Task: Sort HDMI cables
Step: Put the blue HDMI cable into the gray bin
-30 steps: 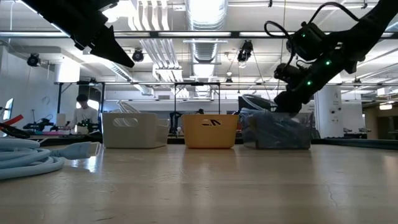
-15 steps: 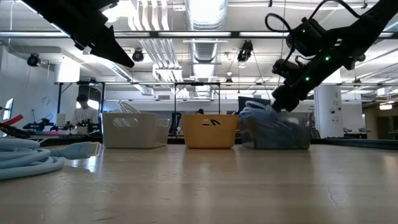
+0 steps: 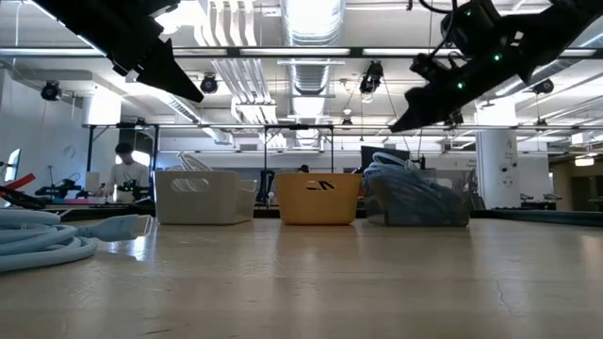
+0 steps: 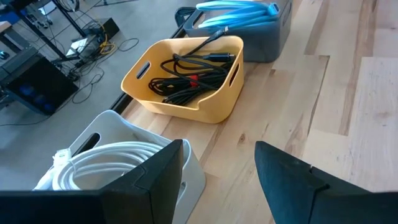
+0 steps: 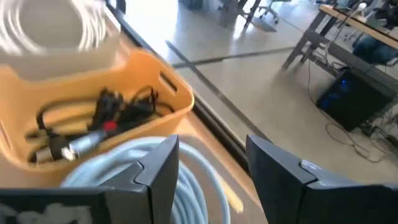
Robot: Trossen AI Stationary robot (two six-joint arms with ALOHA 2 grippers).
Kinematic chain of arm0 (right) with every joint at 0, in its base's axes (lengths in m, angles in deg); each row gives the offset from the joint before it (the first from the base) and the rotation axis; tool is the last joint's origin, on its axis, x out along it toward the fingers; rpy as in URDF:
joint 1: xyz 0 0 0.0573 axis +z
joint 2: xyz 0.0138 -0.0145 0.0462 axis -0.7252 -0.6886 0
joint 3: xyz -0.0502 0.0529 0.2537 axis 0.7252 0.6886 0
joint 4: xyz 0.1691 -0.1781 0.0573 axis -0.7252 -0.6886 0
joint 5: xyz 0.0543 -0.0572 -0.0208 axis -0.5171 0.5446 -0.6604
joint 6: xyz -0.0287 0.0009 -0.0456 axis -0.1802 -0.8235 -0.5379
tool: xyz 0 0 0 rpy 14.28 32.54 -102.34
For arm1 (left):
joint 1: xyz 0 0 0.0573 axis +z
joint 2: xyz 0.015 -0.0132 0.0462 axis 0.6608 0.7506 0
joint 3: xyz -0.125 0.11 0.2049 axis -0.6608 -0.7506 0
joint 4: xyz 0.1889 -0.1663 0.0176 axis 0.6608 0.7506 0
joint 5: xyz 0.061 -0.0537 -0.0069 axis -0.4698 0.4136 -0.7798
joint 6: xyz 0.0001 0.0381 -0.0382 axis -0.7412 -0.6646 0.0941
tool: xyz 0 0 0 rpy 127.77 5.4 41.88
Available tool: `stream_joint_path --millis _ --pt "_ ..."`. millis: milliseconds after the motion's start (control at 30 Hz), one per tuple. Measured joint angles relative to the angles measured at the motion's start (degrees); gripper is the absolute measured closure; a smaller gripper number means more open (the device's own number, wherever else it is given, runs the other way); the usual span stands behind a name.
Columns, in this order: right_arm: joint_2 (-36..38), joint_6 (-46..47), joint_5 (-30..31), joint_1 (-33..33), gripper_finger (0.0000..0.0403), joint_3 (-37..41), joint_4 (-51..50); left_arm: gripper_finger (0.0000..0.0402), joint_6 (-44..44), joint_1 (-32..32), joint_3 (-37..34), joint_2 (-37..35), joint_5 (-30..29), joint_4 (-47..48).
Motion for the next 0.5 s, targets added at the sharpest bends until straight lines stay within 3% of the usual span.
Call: stream_joint_path --millis 100,367,500 --pt "0.22 3.69 -2.75 0.09 0.0218 -1.55 0.02 0.0197 0.0 0.02 0.0 -0.01 0.0 0.0" --pt "-1.97 14.52 -22.7 4.01 0.0218 -6.11 1.18 0.0197 0.01 0.0 0.0 0.01 0.02 -0.02" --pt "-4.74 14.64 -24.16 10.8 0.0218 -8.13 1.21 0.0197 2.9 0.02 0.0 -0.01 0.04 -0.5"
